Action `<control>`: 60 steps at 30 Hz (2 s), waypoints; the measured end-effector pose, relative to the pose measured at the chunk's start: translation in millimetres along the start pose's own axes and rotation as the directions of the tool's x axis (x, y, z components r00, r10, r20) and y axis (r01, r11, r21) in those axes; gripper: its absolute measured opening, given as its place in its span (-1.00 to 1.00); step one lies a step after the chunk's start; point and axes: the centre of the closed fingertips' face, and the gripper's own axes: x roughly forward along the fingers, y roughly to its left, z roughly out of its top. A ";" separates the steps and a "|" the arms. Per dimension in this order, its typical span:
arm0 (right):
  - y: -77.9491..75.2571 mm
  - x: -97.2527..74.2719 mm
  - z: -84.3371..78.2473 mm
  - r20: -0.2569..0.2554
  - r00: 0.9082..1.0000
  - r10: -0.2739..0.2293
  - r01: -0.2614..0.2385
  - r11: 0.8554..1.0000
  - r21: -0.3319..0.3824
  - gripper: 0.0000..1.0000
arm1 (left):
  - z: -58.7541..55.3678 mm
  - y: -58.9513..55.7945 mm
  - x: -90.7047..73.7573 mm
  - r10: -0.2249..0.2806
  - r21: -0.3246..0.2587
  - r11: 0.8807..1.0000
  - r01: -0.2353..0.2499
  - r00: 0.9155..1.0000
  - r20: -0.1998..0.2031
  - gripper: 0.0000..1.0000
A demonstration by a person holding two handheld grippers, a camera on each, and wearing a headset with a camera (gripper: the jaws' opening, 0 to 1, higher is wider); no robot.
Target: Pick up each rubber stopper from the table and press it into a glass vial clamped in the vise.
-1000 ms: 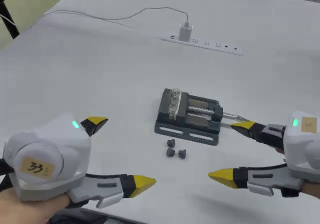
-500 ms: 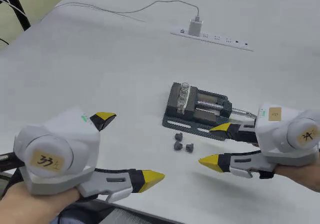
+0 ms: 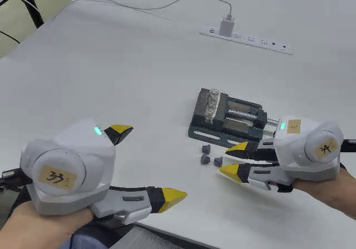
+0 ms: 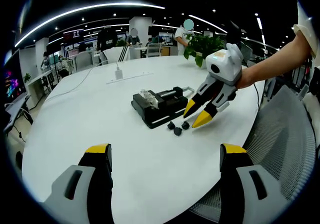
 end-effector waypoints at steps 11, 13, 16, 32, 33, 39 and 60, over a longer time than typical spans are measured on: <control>-0.1 4.8 -4.3 -0.010 1.000 0.013 -0.014 1.000 -0.022 -0.74 | -1.1 -0.9 -0.8 0.004 -0.015 1.000 -0.004 1.000 0.001 0.74; 0.4 6.0 -4.3 -0.010 1.000 0.015 -0.015 1.000 -0.025 -0.75 | -1.8 -0.9 -0.9 0.006 -0.017 1.000 -0.006 1.000 0.000 0.74; 0.9 6.7 -4.3 -0.012 1.000 0.013 -0.013 0.999 -0.036 -0.78 | -3.0 -1.1 -1.2 0.006 -0.022 1.000 -0.006 1.000 -0.001 0.73; 0.6 -1.1 -4.0 -0.016 1.000 -0.007 0.006 0.999 -0.052 -0.83 | -6.1 -6.0 -0.2 -0.006 -0.015 1.000 0.006 1.000 -0.012 0.70; 1.2 -2.7 -3.7 -0.017 1.000 -0.006 0.006 0.999 -0.053 -0.83 | -6.1 -6.6 0.4 -0.008 -0.011 1.000 0.008 1.000 -0.014 0.69; 5.9 -17.6 -6.1 -0.046 0.999 -0.012 0.008 0.996 -0.089 -0.83 | -3.3 -14.6 6.9 -0.041 0.013 0.999 0.041 0.999 -0.025 0.61; 21.3 -77.9 24.4 0.012 0.999 -0.050 0.051 0.996 -0.071 -0.83 | 22.0 -37.3 43.9 -0.140 0.161 0.976 0.144 0.989 -0.035 0.51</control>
